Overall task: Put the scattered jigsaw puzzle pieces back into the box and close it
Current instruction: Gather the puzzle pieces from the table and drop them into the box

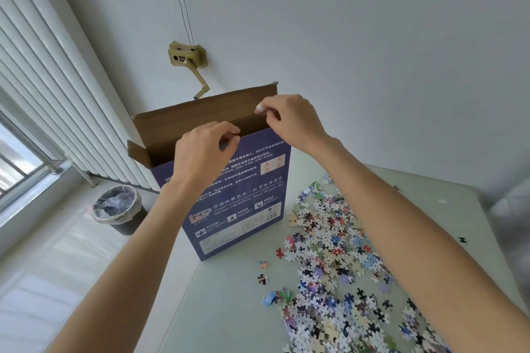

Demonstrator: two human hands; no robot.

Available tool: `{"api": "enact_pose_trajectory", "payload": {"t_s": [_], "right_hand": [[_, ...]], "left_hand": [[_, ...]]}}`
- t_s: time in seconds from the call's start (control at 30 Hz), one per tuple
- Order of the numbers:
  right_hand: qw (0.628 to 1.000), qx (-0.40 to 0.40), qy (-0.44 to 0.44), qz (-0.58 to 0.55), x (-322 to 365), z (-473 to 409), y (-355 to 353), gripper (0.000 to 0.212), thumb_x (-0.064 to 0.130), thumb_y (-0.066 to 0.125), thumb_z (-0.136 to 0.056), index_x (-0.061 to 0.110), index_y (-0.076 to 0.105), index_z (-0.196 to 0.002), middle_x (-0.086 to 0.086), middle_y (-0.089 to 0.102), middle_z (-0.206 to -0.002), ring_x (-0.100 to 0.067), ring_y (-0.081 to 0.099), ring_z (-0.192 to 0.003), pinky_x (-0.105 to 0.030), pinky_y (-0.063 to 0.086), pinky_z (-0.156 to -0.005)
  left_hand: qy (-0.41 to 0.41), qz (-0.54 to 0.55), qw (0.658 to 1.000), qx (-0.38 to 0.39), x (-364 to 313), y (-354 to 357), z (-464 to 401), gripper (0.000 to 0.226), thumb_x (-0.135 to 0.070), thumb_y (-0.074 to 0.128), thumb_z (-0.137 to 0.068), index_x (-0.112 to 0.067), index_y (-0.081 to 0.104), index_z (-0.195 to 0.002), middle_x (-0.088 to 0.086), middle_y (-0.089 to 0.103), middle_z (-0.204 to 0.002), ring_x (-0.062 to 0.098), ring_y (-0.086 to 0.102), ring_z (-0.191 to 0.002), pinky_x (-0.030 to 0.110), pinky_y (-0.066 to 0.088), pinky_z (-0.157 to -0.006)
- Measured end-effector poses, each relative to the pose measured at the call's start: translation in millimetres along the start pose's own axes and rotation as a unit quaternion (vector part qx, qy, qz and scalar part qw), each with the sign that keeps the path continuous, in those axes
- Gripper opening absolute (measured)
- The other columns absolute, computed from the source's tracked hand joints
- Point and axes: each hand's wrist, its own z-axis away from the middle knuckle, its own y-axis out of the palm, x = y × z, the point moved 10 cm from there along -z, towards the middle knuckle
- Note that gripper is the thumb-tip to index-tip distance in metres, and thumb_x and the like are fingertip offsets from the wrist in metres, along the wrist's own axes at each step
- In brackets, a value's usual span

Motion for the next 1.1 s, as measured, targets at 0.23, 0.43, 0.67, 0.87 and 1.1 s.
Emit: {"api": "enact_pose_trajectory", "payload": {"t_s": [0.23,0.43,0.67,0.87,1.1], "right_hand": [[0.996,-0.059,0.027,-0.063,-18,121,-8,0.021,0.018,0.057,-0.089,0.007,0.068,-0.103,-0.005,0.071,-0.101,-0.017,0.067,-0.088,-0.025,0.054,-0.073],[0.980,0.070,0.181,-0.053,-85,269,65,0.021,0.014,0.054,-0.087,0.008,0.067,-0.102,-0.003,0.071,-0.093,-0.012,0.065,-0.075,-0.031,0.057,-0.066],[0.901,0.247,0.356,-0.014,-163,396,127,0.043,0.014,0.053,-0.091,0.009,0.046,-0.133,-0.005,0.043,-0.142,-0.021,0.037,-0.132,-0.029,0.028,-0.107],[0.875,0.306,0.372,0.040,-199,399,160,0.062,0.032,0.054,-0.091,0.016,0.025,-0.144,-0.006,0.006,-0.156,-0.030,0.003,-0.143,-0.046,0.004,-0.116],[0.861,0.368,0.350,0.026,-199,379,200,0.071,0.056,0.048,-0.087,0.029,0.019,-0.145,-0.006,-0.009,-0.156,-0.035,-0.009,-0.142,-0.056,-0.003,-0.112]], "left_hand": [[0.192,0.014,0.978,-0.086,-60,-3,56,0.017,-0.023,0.055,-0.090,-0.017,0.071,-0.096,-0.003,0.071,-0.083,0.012,0.065,-0.074,0.018,0.045,-0.052],[0.117,0.127,0.981,0.088,-53,106,134,0.018,-0.019,0.055,-0.087,-0.019,0.070,-0.097,-0.008,0.069,-0.080,0.006,0.064,-0.067,0.025,0.054,-0.050],[-0.153,0.146,0.919,0.331,2,250,231,0.049,-0.024,0.059,-0.089,-0.023,0.042,-0.135,0.001,0.060,-0.120,0.013,0.056,-0.103,0.028,0.045,-0.087],[-0.212,0.047,0.880,0.422,20,298,296,0.078,-0.045,0.052,-0.090,-0.016,0.010,-0.149,0.003,0.003,-0.158,0.020,-0.002,-0.144,0.038,0.007,-0.118],[-0.114,0.046,0.862,0.493,-18,312,312,0.087,-0.062,0.044,-0.086,-0.023,0.000,-0.150,-0.004,-0.016,-0.155,0.013,-0.019,-0.142,0.036,-0.003,-0.117]]}}
